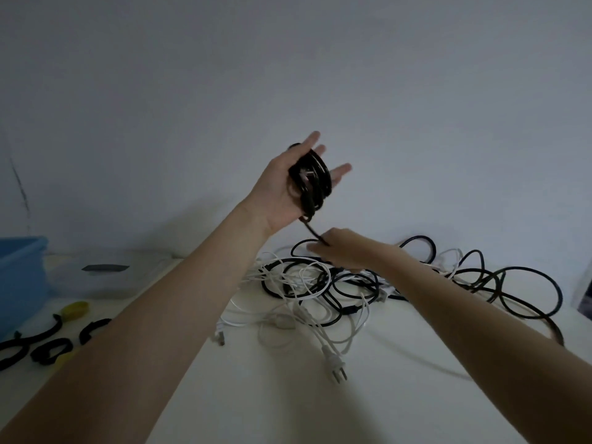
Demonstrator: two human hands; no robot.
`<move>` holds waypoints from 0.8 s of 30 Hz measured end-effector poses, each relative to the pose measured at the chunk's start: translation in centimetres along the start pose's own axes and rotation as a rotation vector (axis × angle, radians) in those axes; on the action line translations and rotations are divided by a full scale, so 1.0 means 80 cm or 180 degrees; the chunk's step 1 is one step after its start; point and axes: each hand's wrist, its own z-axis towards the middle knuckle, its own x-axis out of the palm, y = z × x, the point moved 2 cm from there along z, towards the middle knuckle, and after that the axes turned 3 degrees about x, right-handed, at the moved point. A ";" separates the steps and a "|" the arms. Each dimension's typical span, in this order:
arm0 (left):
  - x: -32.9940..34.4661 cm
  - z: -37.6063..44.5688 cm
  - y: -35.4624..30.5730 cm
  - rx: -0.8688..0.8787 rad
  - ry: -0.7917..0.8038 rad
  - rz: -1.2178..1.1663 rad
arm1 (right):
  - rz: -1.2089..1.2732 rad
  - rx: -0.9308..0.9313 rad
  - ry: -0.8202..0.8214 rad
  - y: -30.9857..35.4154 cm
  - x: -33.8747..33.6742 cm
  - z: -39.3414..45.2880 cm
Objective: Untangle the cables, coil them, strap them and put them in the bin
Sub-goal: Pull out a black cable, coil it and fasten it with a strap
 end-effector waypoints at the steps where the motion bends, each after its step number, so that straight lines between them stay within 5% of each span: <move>1: -0.005 0.005 -0.001 0.0032 -0.0326 0.0110 | -0.0265 -0.0151 0.0090 0.005 0.004 -0.002; 4: -0.034 0.019 0.002 -0.0032 -0.0847 0.0848 | -0.0785 -0.0726 0.0001 0.024 -0.007 -0.008; 10: -0.065 0.005 0.013 -0.0474 -0.0778 0.1604 | -0.0706 -0.1082 -0.0682 0.033 -0.073 -0.012; 19: -0.058 -0.028 0.033 -0.1971 0.1002 0.1539 | -0.0567 -0.0825 -0.0892 0.015 -0.131 -0.027; 24: -0.032 -0.037 0.034 -0.2046 0.2132 0.1737 | 0.0131 -0.0668 -0.1203 0.003 -0.137 -0.017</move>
